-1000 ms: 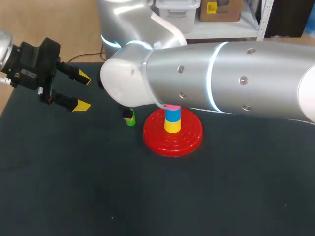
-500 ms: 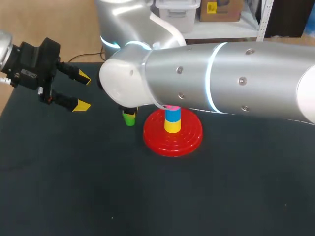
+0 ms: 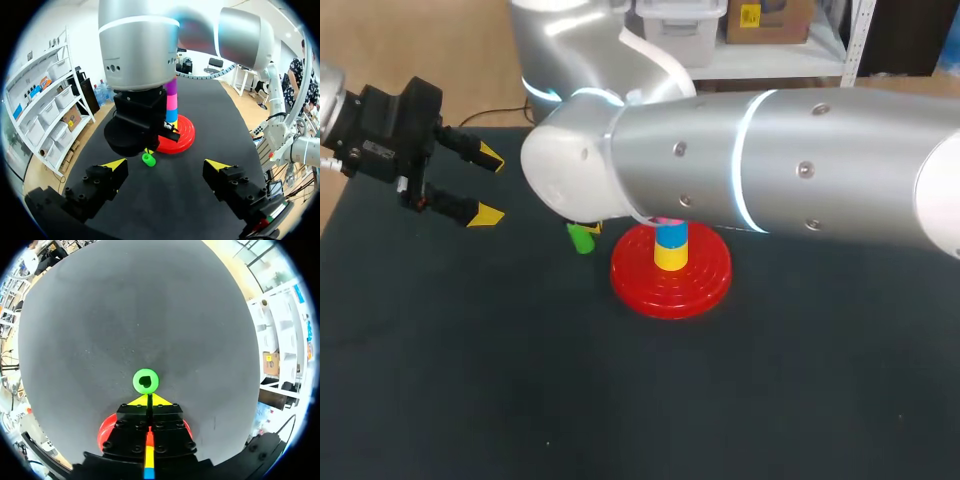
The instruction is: Pick up and stack the cylinders on the red base in this order: pink,purple,orange,green
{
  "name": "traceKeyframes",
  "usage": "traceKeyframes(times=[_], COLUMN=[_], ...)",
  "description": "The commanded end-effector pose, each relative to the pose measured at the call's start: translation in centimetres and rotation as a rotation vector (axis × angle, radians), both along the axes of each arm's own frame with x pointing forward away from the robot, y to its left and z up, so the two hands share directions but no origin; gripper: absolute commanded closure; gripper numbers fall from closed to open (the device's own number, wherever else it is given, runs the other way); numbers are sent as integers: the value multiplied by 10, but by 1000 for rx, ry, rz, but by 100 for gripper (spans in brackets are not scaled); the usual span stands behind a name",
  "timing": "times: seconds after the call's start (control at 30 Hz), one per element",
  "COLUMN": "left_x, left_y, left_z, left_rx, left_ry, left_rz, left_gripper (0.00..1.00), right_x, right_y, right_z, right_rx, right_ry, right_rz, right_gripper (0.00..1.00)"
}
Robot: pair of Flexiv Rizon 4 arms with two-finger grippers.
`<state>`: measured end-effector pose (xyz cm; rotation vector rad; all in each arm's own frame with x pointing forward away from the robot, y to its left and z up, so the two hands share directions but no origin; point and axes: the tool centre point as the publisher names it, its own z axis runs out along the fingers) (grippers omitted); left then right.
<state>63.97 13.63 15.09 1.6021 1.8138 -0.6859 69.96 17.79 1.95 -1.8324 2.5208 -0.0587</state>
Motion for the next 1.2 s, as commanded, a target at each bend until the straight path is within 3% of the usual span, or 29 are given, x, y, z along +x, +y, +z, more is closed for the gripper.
traceKeyframes(times=[0.03,0.57,1.2], left_x=[-1,-1,-1], left_y=[0,0,0], left_z=[-1,-1,-1], left_rx=[-1,-1,-1], left_ry=[-3,-3,-3], left_rz=[1,1,1], left_gripper=[0,0,0], right_x=[-3,-5,1], right_y=[-4,-3,11], right_z=[3,16,7], right_rx=[6,39,40], right_ry=[-14,-13,8], right_rz=[-8,-10,-8], right_gripper=[0,0,0])
